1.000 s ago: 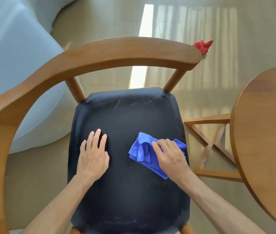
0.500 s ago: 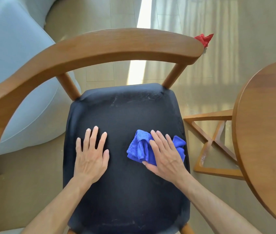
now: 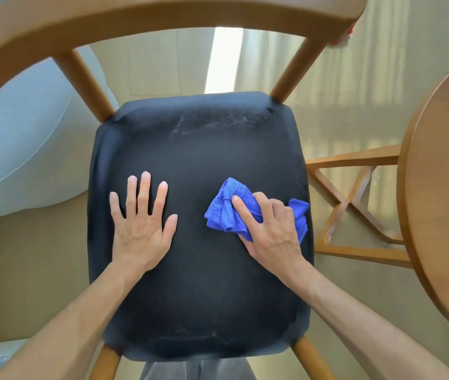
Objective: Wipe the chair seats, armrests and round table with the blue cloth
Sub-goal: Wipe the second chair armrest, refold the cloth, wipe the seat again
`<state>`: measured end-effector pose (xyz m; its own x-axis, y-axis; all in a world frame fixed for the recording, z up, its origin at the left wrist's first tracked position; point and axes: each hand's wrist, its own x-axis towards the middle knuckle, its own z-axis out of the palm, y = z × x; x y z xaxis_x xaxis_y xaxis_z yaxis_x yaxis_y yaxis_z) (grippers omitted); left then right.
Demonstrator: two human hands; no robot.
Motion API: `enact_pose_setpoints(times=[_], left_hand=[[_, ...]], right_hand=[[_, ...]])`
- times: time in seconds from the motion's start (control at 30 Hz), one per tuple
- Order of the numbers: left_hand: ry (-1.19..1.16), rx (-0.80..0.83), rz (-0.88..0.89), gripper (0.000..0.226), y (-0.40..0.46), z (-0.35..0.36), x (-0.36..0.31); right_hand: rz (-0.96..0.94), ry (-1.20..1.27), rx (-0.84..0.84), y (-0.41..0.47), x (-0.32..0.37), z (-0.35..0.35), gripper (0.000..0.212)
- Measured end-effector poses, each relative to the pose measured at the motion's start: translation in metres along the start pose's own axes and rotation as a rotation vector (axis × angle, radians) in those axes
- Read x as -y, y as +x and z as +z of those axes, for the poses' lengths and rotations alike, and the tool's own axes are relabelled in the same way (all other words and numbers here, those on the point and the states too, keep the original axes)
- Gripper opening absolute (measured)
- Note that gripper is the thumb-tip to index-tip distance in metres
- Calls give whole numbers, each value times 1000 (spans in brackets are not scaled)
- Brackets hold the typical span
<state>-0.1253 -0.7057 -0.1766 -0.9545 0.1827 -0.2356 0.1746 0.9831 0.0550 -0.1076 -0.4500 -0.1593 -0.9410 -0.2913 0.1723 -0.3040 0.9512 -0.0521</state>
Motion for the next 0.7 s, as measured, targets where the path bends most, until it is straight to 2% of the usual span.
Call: enact_pose_setpoints(times=[0.13, 0.23, 0.3, 0.37, 0.4, 0.47, 0.53, 0.63, 0.7], left_hand=[[0, -2, -3, 66, -2, 1, -1], [10, 2, -6, 66, -3, 1, 1], [20, -2, -3, 66, -3, 2, 1], [17, -9, -5, 66, -3, 2, -1], [15, -16, -4, 66, -3, 2, -2], [18, -31, -3, 66, -3, 2, -2], [24, -48, 0, 66, -4, 5, -2], [32, -81, 8, 66, -3, 10, 1], [27, -93, 8, 66, -3, 12, 1]], right_hand=[[-63, 99, 14, -48, 11, -14, 45], [-388, 222, 154, -119, 14, -34, 42], [-587, 250, 250, -127, 0, -40, 45], [-689, 260, 267, -104, -14, -38, 44], [-684, 266, 235, -85, -20, -36, 42], [-531, 240, 105, -38, -36, -25, 42], [-271, 162, -23, 24, -56, -12, 47], [167, -11, 17, 124, -78, 5, 51], [365, -22, 42, 146, -75, 11, 53]])
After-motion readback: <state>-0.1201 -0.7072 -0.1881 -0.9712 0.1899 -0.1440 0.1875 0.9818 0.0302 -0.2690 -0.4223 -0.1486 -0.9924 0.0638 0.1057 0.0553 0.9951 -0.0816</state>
